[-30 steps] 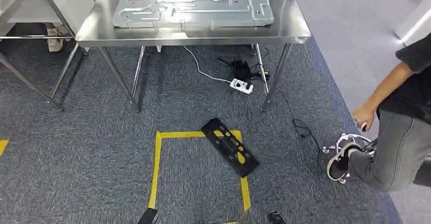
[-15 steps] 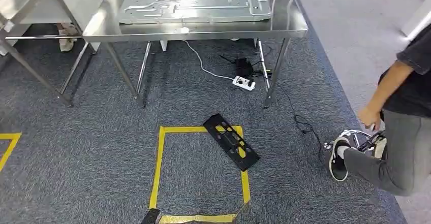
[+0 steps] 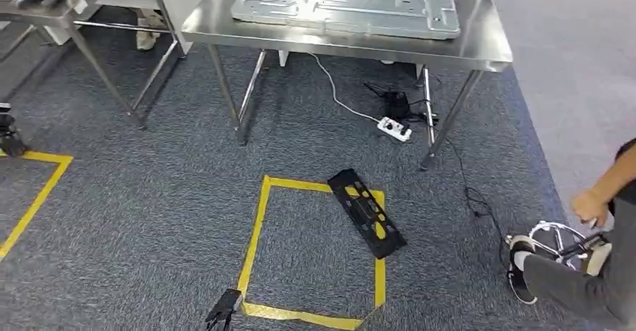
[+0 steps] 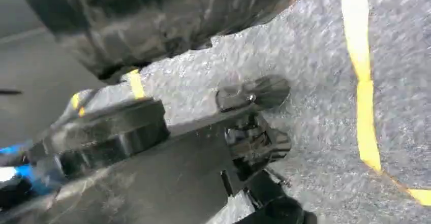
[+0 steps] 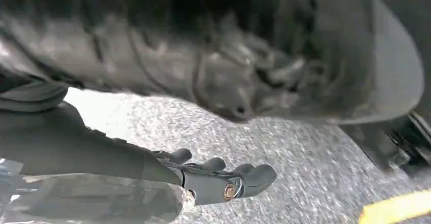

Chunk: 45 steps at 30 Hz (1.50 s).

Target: Take the parts from the cabinet and place them on the table.

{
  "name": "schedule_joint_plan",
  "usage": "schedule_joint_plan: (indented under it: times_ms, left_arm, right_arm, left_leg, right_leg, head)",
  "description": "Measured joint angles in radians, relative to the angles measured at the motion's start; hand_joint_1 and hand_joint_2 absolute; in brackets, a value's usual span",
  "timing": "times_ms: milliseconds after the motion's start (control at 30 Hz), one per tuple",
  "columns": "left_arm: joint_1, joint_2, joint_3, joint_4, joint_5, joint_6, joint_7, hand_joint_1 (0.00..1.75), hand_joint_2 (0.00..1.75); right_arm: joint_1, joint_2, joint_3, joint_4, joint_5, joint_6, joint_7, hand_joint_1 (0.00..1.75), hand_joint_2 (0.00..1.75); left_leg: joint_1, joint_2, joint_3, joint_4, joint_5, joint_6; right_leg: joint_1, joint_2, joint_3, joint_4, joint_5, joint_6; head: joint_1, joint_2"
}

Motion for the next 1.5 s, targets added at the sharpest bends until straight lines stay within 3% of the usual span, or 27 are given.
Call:
schedule_joint_plan:
  times_ms: [67,100,133,267,300,333,400,467,500,567,600,633,767,833,867,933,967,1000,1067,1100,1133,1267,1300,1333,1367,1467,1500]
  left_arm:
    - [0.018,-0.003,-0.013,0.000,-0.052,-0.014,-0.038,0.00,0.00]
    - [0.029,-0.003,-0.018,0.000,-0.062,-0.016,-0.054,0.00,0.00]
    - [0.038,-0.003,-0.024,0.000,-0.067,-0.017,-0.062,0.00,0.00]
    - [0.061,-0.002,-0.037,0.000,-0.085,-0.019,-0.059,0.00,0.00]
    - [0.063,-0.003,-0.047,0.000,-0.091,-0.019,-0.055,0.00,0.00]
    - [0.060,-0.003,-0.061,0.000,-0.103,-0.018,-0.052,0.00,0.00]
    - [0.058,-0.003,-0.077,-0.001,-0.114,-0.016,-0.047,0.00,0.00]
    - [0.062,-0.003,-0.091,-0.003,-0.126,-0.017,-0.042,0.00,0.00]
    - [0.064,-0.002,-0.097,-0.003,-0.132,-0.017,-0.039,0.00,0.00]
    - [0.064,-0.002,-0.108,-0.003,-0.141,-0.017,-0.037,0.00,0.00]
    - [0.062,-0.002,-0.115,-0.004,-0.144,-0.017,-0.037,0.00,0.00]
    - [0.058,-0.002,-0.122,-0.006,-0.153,-0.019,-0.037,0.00,0.00]
    - [0.062,-0.001,-0.141,-0.010,-0.171,-0.026,-0.034,0.00,0.00]
    - [0.063,-0.001,-0.155,-0.011,-0.185,-0.034,-0.031,0.00,0.00]
    - [0.060,-0.001,-0.159,-0.011,-0.194,-0.038,-0.031,0.00,0.00]
    - [0.057,-0.001,-0.170,-0.013,-0.203,-0.044,-0.031,0.00,0.00]
    - [0.059,0.000,-0.174,-0.013,-0.204,-0.046,-0.031,0.00,0.00]
    - [0.060,0.001,-0.177,-0.013,-0.204,-0.046,-0.030,0.00,0.00]
    - [0.060,0.002,-0.186,-0.014,-0.206,-0.047,-0.029,0.00,0.00]
    - [0.059,0.002,-0.190,-0.015,-0.211,-0.048,-0.029,0.00,0.00]
    - [0.059,0.002,-0.192,-0.017,-0.215,-0.049,-0.029,0.00,0.00]
    - [0.057,0.005,-0.216,-0.019,-0.233,-0.052,-0.026,0.00,0.00]
    - [0.058,0.010,-0.225,-0.019,-0.237,-0.052,-0.025,0.00,0.00]
    - [0.060,0.010,-0.231,-0.022,-0.242,-0.052,-0.025,0.00,0.00]
    - [0.059,0.010,-0.235,-0.023,-0.245,-0.052,-0.026,0.00,0.00]
    - [0.051,0.011,-0.251,-0.027,-0.246,-0.052,-0.025,0.00,0.00]
    - [0.051,0.011,-0.257,-0.028,-0.246,-0.052,-0.025,0.00,0.00]
  right_arm:
    - [0.014,-0.002,0.000,0.006,-0.054,-0.027,-0.016,0.00,0.00]
    - [0.023,-0.008,0.000,0.013,-0.064,-0.028,-0.021,0.00,0.00]
    - [0.028,-0.008,0.000,0.016,-0.072,-0.027,-0.029,0.00,0.00]
    - [0.045,-0.014,0.000,0.025,-0.080,-0.016,-0.032,0.00,0.00]
    - [0.044,-0.017,0.000,0.027,-0.080,-0.017,-0.032,0.00,0.00]
    - [0.044,-0.016,0.000,0.027,-0.080,-0.017,-0.032,0.00,0.00]
    - [0.048,-0.016,0.001,0.031,-0.082,-0.017,-0.032,0.00,0.00]
    - [0.051,-0.017,0.001,0.035,-0.089,-0.021,-0.032,0.00,0.00]
    - [0.052,-0.016,0.001,0.036,-0.091,-0.022,-0.032,0.00,0.00]
    - [0.050,-0.016,0.001,0.037,-0.099,-0.023,-0.034,0.00,0.00]
    - [0.049,-0.016,0.001,0.037,-0.103,-0.023,-0.034,0.00,0.00]
    - [0.050,-0.016,0.001,0.037,-0.109,-0.024,-0.034,0.00,0.00]
    - [0.045,-0.014,0.001,0.038,-0.124,-0.024,-0.034,0.00,0.00]
    - [0.046,-0.014,0.001,0.039,-0.132,-0.030,-0.037,0.00,0.00]
    - [0.046,-0.014,0.000,0.039,-0.137,-0.037,-0.038,0.00,0.00]
    - [0.050,-0.014,0.000,0.040,-0.141,-0.038,-0.038,0.00,0.00]
    - [0.052,-0.014,0.000,0.041,-0.141,-0.038,-0.039,0.00,0.00]
    - [0.053,-0.014,0.000,0.041,-0.141,-0.038,-0.039,0.00,0.00]
    - [0.054,-0.014,0.000,0.042,-0.142,-0.038,-0.039,0.00,0.00]
    - [0.054,-0.014,0.000,0.042,-0.146,-0.039,-0.040,0.00,0.00]
    - [0.054,-0.014,0.000,0.044,-0.151,-0.039,-0.040,0.00,0.00]
    - [0.049,-0.014,-0.004,0.045,-0.166,-0.045,-0.047,0.00,0.00]
    - [0.048,-0.011,-0.006,0.045,-0.171,-0.047,-0.048,0.00,0.00]
    - [0.047,-0.011,-0.007,0.046,-0.175,-0.051,-0.046,0.00,0.00]
    - [0.046,-0.008,-0.008,0.046,-0.179,-0.054,-0.045,0.00,0.00]
    - [0.045,-0.008,-0.010,0.046,-0.185,-0.056,-0.035,0.00,0.00]
    - [0.044,-0.008,-0.013,0.047,-0.188,-0.056,-0.033,0.00,0.00]
  left_leg:
    - [0.001,-0.022,-0.001,0.010,-0.005,-0.006]
    - [-0.002,-0.029,-0.006,0.015,-0.007,-0.009]
    - [-0.002,-0.043,-0.017,0.023,-0.007,-0.014]
    - [0.002,-0.067,-0.036,0.023,0.000,-0.033]
    - [0.000,-0.015,-0.039,0.038,-0.014,-0.040]
    - [0.003,0.019,-0.068,0.102,-0.061,-0.047]
    - [0.008,0.032,-0.133,0.250,-0.131,-0.056]
    - [0.010,0.035,-0.159,0.315,-0.139,-0.059]
    - [0.010,0.038,-0.137,0.276,-0.110,-0.058]
    - [0.009,0.059,-0.041,0.104,-0.029,-0.052]
    - [0.005,0.102,0.000,0.026,-0.017,-0.046]
    - [-0.009,0.117,0.005,0.010,-0.028,-0.040]
    - [-0.005,0.075,0.003,0.000,-0.018,-0.018]
    - [0.002,0.060,0.012,-0.011,-0.007,-0.007]
    - [0.001,0.052,0.009,-0.011,-0.005,-0.001]
    - [0.000,0.030,0.006,-0.009,-0.004,0.001]
    - [-0.001,0.017,0.006,-0.007,-0.004,0.001]
    - [-0.001,0.004,0.007,-0.005,-0.005,0.001]
    - [0.000,-0.024,0.006,0.003,-0.007,-0.002]
    - [0.000,-0.039,0.006,0.010,-0.010,-0.006]
    - [-0.003,-0.046,0.001,0.014,-0.013,-0.010]
    - [0.004,-0.088,-0.015,0.015,-0.006,-0.032]
    - [0.006,-0.078,-0.021,0.026,-0.013,-0.036]
    - [0.000,-0.024,-0.037,0.057,-0.036,-0.042]
    - [0.002,0.001,-0.064,0.108,-0.066,-0.047]
    - [0.013,0.033,-0.171,0.322,-0.148,-0.065]
    - [0.016,0.035,-0.172,0.322,-0.131,-0.068]
  right_leg:
    - [-0.005,0.034,0.077,-0.170,0.084,-0.003]
    - [-0.008,0.081,0.085,-0.192,0.064,-0.003]
    - [-0.009,0.081,0.084,-0.206,0.066,0.000]
    - [-0.012,0.042,0.088,-0.214,0.076,-0.017]
    - [-0.010,0.032,0.088,-0.217,0.079,-0.023]
    - [-0.010,0.021,0.086,-0.218,0.081,-0.028]
    - [-0.007,-0.006,0.084,-0.218,0.081,-0.028]
    - [-0.007,-0.036,0.083,-0.217,0.080,-0.029]
    - [-0.007,-0.047,0.083,-0.217,0.080,-0.028]
    - [-0.007,-0.067,0.086,-0.217,0.078,-0.026]
    - [-0.006,-0.075,0.089,-0.217,0.077,-0.023]
    - [-0.001,-0.085,0.089,-0.218,0.075,-0.017]
    - [0.002,-0.116,0.100,-0.222,0.072,0.005]
    - [-0.007,-0.038,0.076,-0.167,0.030,0.013]
    - [-0.007,-0.015,0.037,-0.087,-0.015,0.012]
    - [-0.007,-0.005,-0.037,0.069,-0.077,0.015]
    - [-0.007,-0.004,-0.056,0.103,-0.075,0.015]
    - [-0.007,-0.004,-0.048,0.083,-0.049,0.014]
    - [-0.009,0.008,0.014,-0.059,0.041,0.011]
    - [-0.011,0.042,0.062,-0.163,0.088,0.007]
    - [-0.013,0.091,0.076,-0.193,0.067,0.004]
    - [-0.009,0.057,0.076,-0.206,0.074,-0.004]
    - [-0.021,0.035,0.084,-0.217,0.081,-0.016]
    - [-0.018,0.028,0.086,-0.220,0.083,-0.022]
    - [-0.017,0.017,0.086,-0.220,0.083,-0.023]
    - [-0.013,-0.033,0.087,-0.220,0.079,-0.028]
    - [-0.013,-0.047,0.089,-0.220,0.078,-0.027]
  head:
    - [0.000,0.000]
    - [0.000,0.000]
    - [-0.002,0.000]
    - [0.000,0.000]
    - [-0.003,0.000]
    - [-0.017,0.000]
    - [-0.016,0.000]
    - [-0.016,0.000]
    - [-0.016,0.000]
    - [-0.016,0.000]
    - [-0.016,0.000]
    - [-0.016,0.000]
    - [-0.015,0.000]
    - [-0.008,0.000]
    - [-0.002,0.000]
    - [-0.003,0.000]
    - [-0.002,0.000]
    - [-0.003,0.000]
    - [-0.002,0.000]
    - [-0.002,0.000]
    - [-0.003,0.000]
    - [-0.003,0.000]
    - [-0.004,0.000]
    - [-0.005,0.000]
    - [-0.013,0.000]
    - [-0.012,0.000]
    - [-0.012,0.000]
